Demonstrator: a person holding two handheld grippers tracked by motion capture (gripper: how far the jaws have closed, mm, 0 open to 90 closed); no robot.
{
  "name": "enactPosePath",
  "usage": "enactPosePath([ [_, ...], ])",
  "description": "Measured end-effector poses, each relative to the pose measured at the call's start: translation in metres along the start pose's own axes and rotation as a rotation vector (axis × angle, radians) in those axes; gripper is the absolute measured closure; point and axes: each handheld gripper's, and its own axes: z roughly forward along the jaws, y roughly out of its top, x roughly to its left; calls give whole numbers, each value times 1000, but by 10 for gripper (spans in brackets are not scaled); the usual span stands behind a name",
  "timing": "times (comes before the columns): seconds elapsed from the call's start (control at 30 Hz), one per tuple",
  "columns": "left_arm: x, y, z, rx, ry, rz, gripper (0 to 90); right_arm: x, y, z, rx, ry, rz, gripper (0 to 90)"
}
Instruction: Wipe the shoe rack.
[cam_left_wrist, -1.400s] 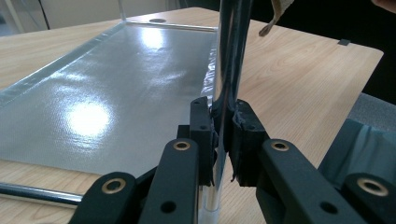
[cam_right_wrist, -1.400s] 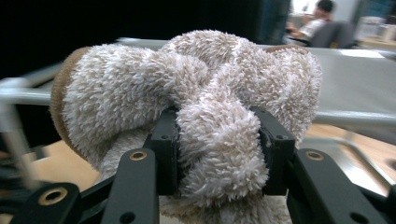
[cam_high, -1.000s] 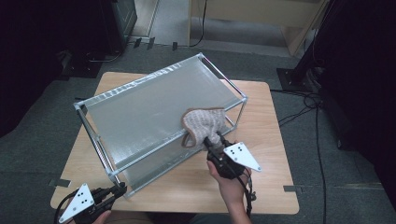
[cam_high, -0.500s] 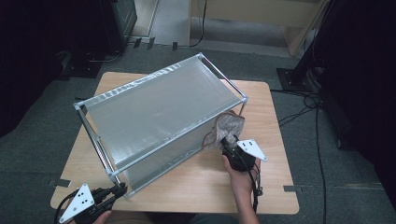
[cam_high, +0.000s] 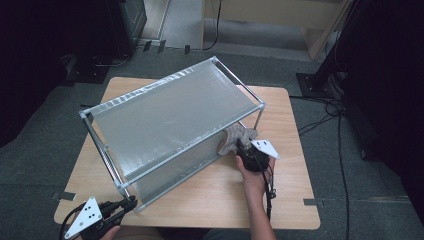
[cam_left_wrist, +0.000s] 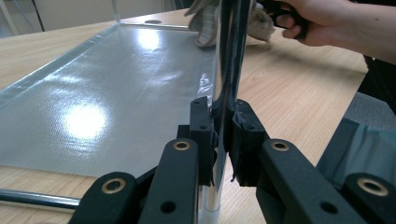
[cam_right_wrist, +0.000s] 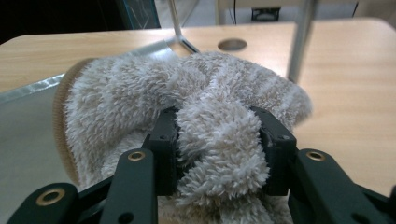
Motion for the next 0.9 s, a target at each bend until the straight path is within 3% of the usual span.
enactPosePath([
  [0.07, 0, 0, 0, -1, -2, 1, 814, 4, 0, 6, -13, 11, -25, 549],
  [0.13, 0, 0, 0, -2, -2, 0, 814, 6, -2, 14, 4, 25, -47, 466],
  [0.23, 0, 0, 0, -3, 1, -1, 813, 5, -7, 20, 63, -1, -31, 304],
  [0.33, 0, 0, 0, -2, -2, 2, 813, 3, -12, 14, 60, -30, -28, 264],
  [0.43, 0, 0, 1, -2, 1, 2, 812, -1, -15, 16, 106, -40, -32, 346],
  [0.5, 0, 0, 1, 0, 1, 3, 812, -2, -18, 21, 169, -73, -39, 366],
  [0.57, 0, 0, 1, 0, 0, 4, 813, -4, -22, 27, 233, -55, -31, 392],
  [0.67, 0, 0, 1, -2, -1, 4, 814, -5, -21, 27, 230, -63, -70, 577],
  [0.7, 1, 0, 1, -4, -2, 2, 813, -6, -20, 26, 228, -58, -57, 621],
  [0.83, 0, 0, 1, -3, -1, 4, 813, -7, -14, 25, 175, -58, -49, 651],
  [0.9, 0, 0, 1, -2, -1, 4, 813, -7, -9, 27, 124, -53, -49, 648],
])
